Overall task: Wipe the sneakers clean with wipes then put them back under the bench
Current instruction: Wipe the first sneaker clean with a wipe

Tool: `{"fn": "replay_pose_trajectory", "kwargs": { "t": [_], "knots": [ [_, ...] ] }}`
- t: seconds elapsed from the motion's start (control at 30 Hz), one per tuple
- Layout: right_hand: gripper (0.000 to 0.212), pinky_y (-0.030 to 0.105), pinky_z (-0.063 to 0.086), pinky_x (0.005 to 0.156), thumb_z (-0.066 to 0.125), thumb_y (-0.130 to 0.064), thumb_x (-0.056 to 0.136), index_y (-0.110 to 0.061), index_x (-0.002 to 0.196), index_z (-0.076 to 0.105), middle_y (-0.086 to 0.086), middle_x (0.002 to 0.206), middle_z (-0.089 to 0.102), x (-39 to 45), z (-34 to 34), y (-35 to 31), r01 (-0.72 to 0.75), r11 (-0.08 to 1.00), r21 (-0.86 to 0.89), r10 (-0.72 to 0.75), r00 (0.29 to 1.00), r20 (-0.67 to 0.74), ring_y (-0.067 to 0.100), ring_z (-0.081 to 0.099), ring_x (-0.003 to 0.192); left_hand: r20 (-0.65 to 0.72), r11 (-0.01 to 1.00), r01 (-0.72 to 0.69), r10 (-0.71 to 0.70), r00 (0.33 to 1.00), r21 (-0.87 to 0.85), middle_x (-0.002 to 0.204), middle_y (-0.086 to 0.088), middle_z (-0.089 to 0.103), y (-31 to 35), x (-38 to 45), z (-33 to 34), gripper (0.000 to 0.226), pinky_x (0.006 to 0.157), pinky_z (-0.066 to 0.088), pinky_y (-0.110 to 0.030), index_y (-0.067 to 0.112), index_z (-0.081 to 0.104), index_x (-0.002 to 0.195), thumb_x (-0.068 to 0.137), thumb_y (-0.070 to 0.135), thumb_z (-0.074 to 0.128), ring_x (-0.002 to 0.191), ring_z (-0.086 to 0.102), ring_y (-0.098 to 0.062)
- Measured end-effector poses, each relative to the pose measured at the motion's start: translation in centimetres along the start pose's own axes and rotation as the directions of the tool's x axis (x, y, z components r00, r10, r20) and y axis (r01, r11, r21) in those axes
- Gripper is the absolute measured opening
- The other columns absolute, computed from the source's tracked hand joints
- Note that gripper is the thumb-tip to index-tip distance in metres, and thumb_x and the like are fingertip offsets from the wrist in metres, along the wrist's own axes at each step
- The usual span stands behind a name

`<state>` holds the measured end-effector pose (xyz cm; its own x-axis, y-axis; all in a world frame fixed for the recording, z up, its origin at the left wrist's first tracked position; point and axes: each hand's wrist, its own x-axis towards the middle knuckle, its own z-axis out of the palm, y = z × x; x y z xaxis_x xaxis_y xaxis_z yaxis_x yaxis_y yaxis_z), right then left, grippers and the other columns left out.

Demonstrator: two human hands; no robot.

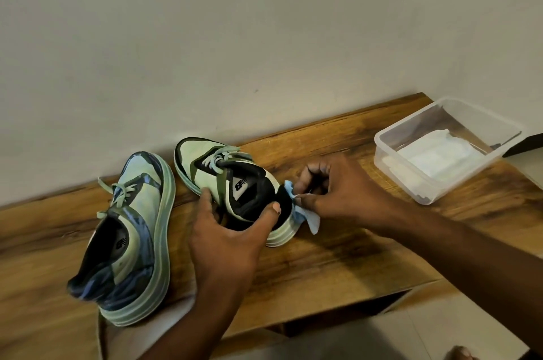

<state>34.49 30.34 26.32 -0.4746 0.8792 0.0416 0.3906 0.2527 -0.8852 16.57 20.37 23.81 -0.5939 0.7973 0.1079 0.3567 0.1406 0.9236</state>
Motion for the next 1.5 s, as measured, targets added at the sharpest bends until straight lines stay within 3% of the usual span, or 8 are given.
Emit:
{"fn": "replay_pose_trajectory", "kwargs": {
  "t": [0.13,0.33,0.63,0.97,1.13,1.23,1.4,1.5],
  "knots": [
    [0.010,0.029,0.063,0.071,0.084,-0.004,0.077,-0.012,0.079,0.079,-0.006,0.079,0.077,-0.7,-0.8,-1.1,0.002,0.998,-0.056,0.007,0.987,0.161,0.010,0.073,0.075,0.081,0.997,-0.023,0.029,0.996,-0.075,0.121,0.014,0.072,-0.2,-0.9,-0.7,0.095,0.088,0.060,-0.022,0.024,0.054,0.147,0.063,0.027,0.098,0.105,0.071,0.004],
    [0.011,0.024,0.061,0.075,0.084,-0.005,0.080,-0.014,0.081,0.078,-0.010,0.083,0.077,-2.3,-1.0,-2.1,0.014,0.997,-0.070,0.013,0.932,0.362,0.007,0.072,0.080,0.274,0.990,-0.035,0.072,0.959,-0.135,0.137,0.012,0.067,-1.1,-0.2,-3.0,0.114,0.101,0.058,-0.036,0.027,0.049,0.153,0.049,0.044,0.091,0.123,0.066,-0.004],
    [0.013,0.030,0.063,0.068,0.085,-0.006,0.079,-0.016,0.083,0.078,-0.007,0.081,0.076,-2.6,0.7,-1.9,0.100,0.994,0.036,-0.097,0.992,-0.086,0.009,0.073,0.075,0.281,0.951,0.011,0.081,0.956,-0.310,0.141,0.000,0.067,-2.5,1.0,-5.3,0.096,0.103,0.056,-0.042,0.016,0.051,0.152,0.061,0.028,0.082,0.131,0.063,-0.020],
    [0.014,0.032,0.052,0.066,0.075,-0.003,0.086,-0.010,0.098,0.072,-0.002,0.100,0.063,-4.9,6.7,-3.4,0.627,0.742,-0.236,-0.612,0.778,0.142,0.011,0.061,0.083,0.162,0.852,0.163,-0.094,0.982,-0.497,0.121,-0.009,0.076,-3.9,1.2,-5.9,0.076,0.091,0.061,-0.036,0.009,0.065,0.134,0.061,0.027,0.074,0.116,0.071,-0.027],
    [0.015,0.025,0.051,0.067,0.079,-0.003,0.084,-0.008,0.097,0.073,0.001,0.097,0.064,-3.9,6.6,-5.0,0.599,0.758,-0.257,-0.634,0.769,-0.078,0.009,0.059,0.081,0.165,0.767,0.237,-0.172,0.971,-0.596,0.107,-0.012,0.079,-2.9,0.9,-5.7,0.026,0.077,0.061,-0.029,0.004,0.070,0.115,0.090,0.003,0.061,0.100,0.075,-0.024],
    [0.017,0.027,0.053,0.068,0.076,-0.008,0.087,-0.010,0.102,0.072,0.003,0.103,0.063,-5.1,8.1,-6.1,0.649,0.668,-0.363,-0.672,0.736,0.081,0.013,0.060,0.085,0.192,0.758,0.272,-0.195,0.962,-0.593,0.083,-0.009,0.074,-2.4,0.7,-6.0,0.008,0.061,0.057,-0.029,0.006,0.069,0.091,0.093,0.009,0.061,0.078,0.070,-0.022],
    [0.021,0.013,0.051,0.070,0.080,-0.004,0.081,-0.011,0.101,0.077,-0.001,0.097,0.069,-2.6,6.3,-6.0,0.533,0.762,-0.369,-0.624,0.757,-0.194,0.005,0.062,0.079,0.206,0.696,0.282,-0.192,0.959,-0.660,0.106,-0.012,0.078,-2.2,0.9,-6.1,0.023,0.075,0.062,-0.035,0.010,0.073,0.106,0.086,0.013,0.062,0.095,0.075,-0.023],
    [0.018,0.027,0.056,0.059,0.082,-0.007,0.083,-0.019,0.097,0.080,-0.007,0.088,0.073,-0.7,4.0,-5.8,0.425,0.883,-0.196,-0.469,0.799,-0.376,0.011,0.067,0.069,0.304,0.623,0.361,-0.202,0.931,-0.693,0.122,-0.010,0.076,-2.2,0.8,-6.5,0.049,0.075,0.063,-0.033,0.016,0.069,0.124,0.077,0.028,0.060,0.105,0.074,-0.022]
  ]
}}
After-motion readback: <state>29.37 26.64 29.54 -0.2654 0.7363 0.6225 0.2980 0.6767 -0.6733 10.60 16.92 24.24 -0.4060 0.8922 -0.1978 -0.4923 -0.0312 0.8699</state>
